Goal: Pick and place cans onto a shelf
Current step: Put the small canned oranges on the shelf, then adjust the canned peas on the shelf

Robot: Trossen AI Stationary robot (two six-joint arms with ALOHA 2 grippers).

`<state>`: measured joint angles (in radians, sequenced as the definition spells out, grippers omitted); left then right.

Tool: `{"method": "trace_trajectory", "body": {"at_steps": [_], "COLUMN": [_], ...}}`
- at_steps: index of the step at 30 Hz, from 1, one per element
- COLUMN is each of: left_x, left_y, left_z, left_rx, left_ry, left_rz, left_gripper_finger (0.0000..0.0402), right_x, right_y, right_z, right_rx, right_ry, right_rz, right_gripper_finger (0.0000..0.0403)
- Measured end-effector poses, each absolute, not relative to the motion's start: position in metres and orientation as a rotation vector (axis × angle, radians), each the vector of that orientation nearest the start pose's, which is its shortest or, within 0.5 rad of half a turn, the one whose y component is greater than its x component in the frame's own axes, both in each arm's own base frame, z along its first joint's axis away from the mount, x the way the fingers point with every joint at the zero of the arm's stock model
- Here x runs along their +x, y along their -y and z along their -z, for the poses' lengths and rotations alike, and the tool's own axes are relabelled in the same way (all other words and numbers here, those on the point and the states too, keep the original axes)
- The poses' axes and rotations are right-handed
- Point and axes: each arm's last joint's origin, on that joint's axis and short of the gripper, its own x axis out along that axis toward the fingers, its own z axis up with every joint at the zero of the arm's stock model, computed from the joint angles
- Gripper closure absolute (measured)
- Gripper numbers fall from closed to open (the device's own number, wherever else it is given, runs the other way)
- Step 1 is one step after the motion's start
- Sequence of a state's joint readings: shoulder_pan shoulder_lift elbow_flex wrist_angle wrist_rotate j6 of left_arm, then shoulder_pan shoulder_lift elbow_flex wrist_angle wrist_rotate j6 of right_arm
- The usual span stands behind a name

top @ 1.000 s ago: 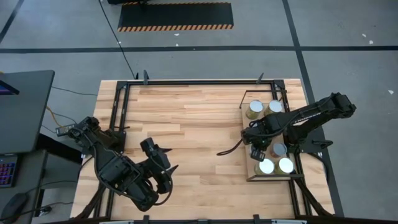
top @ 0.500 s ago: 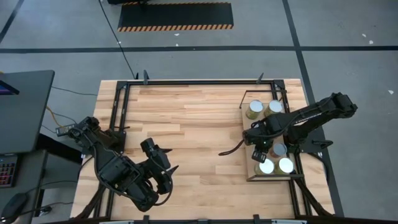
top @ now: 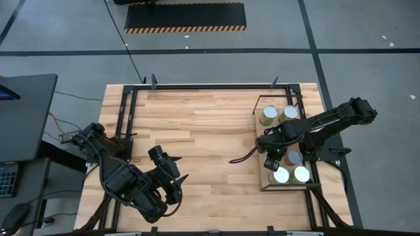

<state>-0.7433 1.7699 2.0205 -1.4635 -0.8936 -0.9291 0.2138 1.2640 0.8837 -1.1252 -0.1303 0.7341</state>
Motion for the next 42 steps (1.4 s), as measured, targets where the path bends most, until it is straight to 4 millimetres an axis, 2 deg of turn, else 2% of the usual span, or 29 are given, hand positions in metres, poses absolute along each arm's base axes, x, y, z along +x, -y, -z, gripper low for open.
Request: {"method": "trace_trajectory", "body": {"at_steps": [6,10,17,20,22,25,31,37,42], "left_x": [0.254,0.254,0.254,0.254,0.254,0.255,0.255,0.255,0.255], "left_y": [0.203,0.203,0.203,0.203,0.203,0.203,0.202,0.202,0.202], "left_z": [-0.401,-0.401,-0.401,-0.401,-0.401,-0.401,-0.401,-0.402,-0.402], "left_rx": [0.011,0.011,0.009,0.009,0.006,-0.005,-0.006,-0.002,-0.002], "left_ry": [-0.659,-0.659,-0.658,-0.658,-0.654,-0.637,-0.625,-0.619,-0.619], "left_rz": [-0.472,-0.472,-0.473,-0.473,-0.476,-0.491,-0.499,-0.504,-0.504], "left_gripper_finger": [0.0114,0.0114,0.0114,0.0114,0.0114,0.0114,0.0114,0.0114,0.0114], "right_x": [0.192,0.194,0.194,0.192,0.188,0.183,0.177,0.172,0.177], "right_y": [-0.046,-0.046,-0.049,-0.062,-0.073,-0.087,-0.107,-0.111,-0.110], "right_z": [-0.228,-0.240,-0.287,-0.305,-0.310,-0.307,-0.288,-0.271,-0.265], "right_rx": [0.533,0.528,0.553,0.581,0.581,0.559,0.476,0.442,0.470], "right_ry": [-1.531,-1.521,-1.529,-1.534,-1.549,-1.579,-1.577,-1.611,-1.580], "right_rz": [0.287,0.292,0.252,0.151,0.096,0.057,0.001,0.011,-0.007], "right_gripper_finger": [0.0396,0.0396,0.0396,0.0396,0.0396,0.0396,0.0396,0.0396,0.0396]}}
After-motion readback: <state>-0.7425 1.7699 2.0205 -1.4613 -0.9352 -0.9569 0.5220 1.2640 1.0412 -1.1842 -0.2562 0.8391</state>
